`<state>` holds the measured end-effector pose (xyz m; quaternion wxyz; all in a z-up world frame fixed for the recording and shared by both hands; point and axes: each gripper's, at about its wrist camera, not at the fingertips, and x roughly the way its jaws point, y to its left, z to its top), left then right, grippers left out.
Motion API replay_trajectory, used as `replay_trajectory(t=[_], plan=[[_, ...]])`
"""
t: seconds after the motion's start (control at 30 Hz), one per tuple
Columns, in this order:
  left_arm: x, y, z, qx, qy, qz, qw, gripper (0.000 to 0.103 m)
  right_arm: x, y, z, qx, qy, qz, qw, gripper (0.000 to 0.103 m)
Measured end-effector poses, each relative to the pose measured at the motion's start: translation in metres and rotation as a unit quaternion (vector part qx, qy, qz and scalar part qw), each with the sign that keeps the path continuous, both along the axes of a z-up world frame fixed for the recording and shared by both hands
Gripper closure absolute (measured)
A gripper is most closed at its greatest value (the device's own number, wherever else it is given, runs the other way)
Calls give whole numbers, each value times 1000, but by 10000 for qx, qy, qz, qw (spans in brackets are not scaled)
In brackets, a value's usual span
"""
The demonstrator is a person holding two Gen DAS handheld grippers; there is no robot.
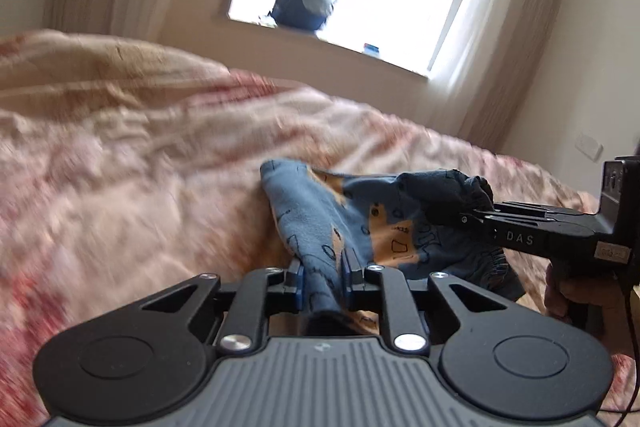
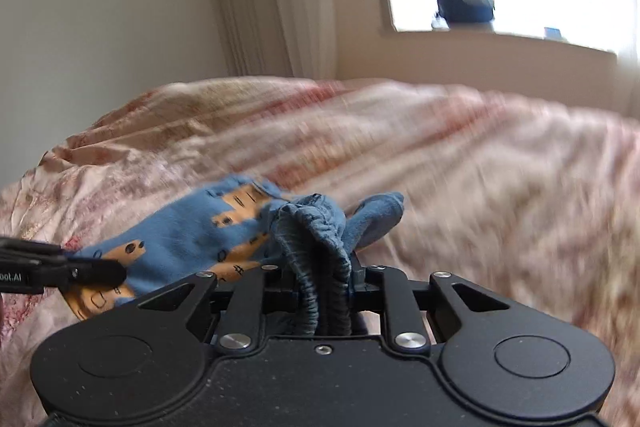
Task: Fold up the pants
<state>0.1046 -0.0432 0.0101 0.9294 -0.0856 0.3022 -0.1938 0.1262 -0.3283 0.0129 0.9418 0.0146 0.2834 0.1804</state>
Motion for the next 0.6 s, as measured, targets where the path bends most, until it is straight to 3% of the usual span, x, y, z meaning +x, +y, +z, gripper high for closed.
replay_trajectory(t=[0.13, 0.23, 0.43, 0.6], plan=[[2, 12, 10, 140, -335, 346, 9987, 84, 11, 23, 16, -197, -484, 243, 9983, 83], [10, 20, 10, 121, -231, 518, 9983, 84, 21, 39, 21, -282, -666, 403, 9966, 83], [23, 30, -22, 186, 392, 668, 9968, 84, 44, 59, -6, -562, -263, 564, 9965, 83], [20, 29, -24, 280, 351, 616, 9971, 82, 42, 54, -18, -405, -140, 418, 9982, 81]])
